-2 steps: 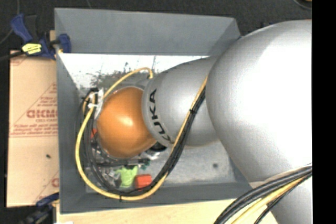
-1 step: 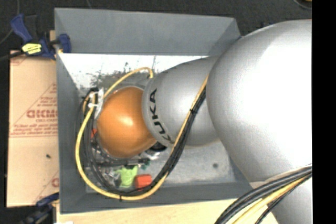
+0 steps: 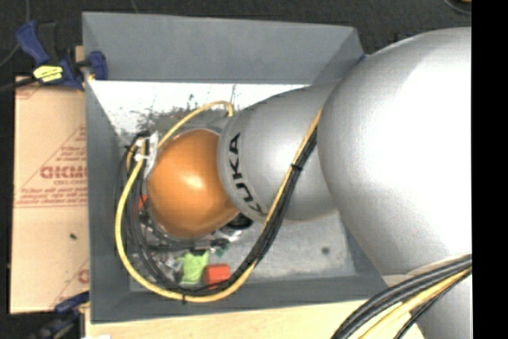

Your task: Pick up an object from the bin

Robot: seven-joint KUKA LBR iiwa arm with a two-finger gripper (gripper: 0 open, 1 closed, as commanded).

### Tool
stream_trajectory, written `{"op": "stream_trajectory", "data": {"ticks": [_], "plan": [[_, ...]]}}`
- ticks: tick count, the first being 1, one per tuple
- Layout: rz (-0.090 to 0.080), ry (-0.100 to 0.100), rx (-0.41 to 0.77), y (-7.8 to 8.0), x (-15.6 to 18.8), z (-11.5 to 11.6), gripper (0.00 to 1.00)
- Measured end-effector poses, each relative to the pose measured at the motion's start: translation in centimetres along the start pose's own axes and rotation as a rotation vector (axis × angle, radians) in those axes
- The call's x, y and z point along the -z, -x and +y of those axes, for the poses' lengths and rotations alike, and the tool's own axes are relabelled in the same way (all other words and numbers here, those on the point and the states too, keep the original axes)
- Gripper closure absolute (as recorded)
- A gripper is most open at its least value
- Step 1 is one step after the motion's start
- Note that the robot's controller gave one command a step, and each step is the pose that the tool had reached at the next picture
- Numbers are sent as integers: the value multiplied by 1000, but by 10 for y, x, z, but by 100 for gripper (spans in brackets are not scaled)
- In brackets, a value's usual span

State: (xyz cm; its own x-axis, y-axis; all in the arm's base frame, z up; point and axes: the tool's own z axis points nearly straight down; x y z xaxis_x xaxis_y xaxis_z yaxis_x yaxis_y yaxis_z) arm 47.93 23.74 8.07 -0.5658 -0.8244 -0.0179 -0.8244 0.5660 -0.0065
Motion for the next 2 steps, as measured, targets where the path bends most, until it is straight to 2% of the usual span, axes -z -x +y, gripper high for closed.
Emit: {"op": "stream_trajectory", "data": {"ticks": [1, 2], "plan": [[7, 1, -1, -2, 22, 0, 100], [2, -2, -2, 0, 41, -2, 100]]}}
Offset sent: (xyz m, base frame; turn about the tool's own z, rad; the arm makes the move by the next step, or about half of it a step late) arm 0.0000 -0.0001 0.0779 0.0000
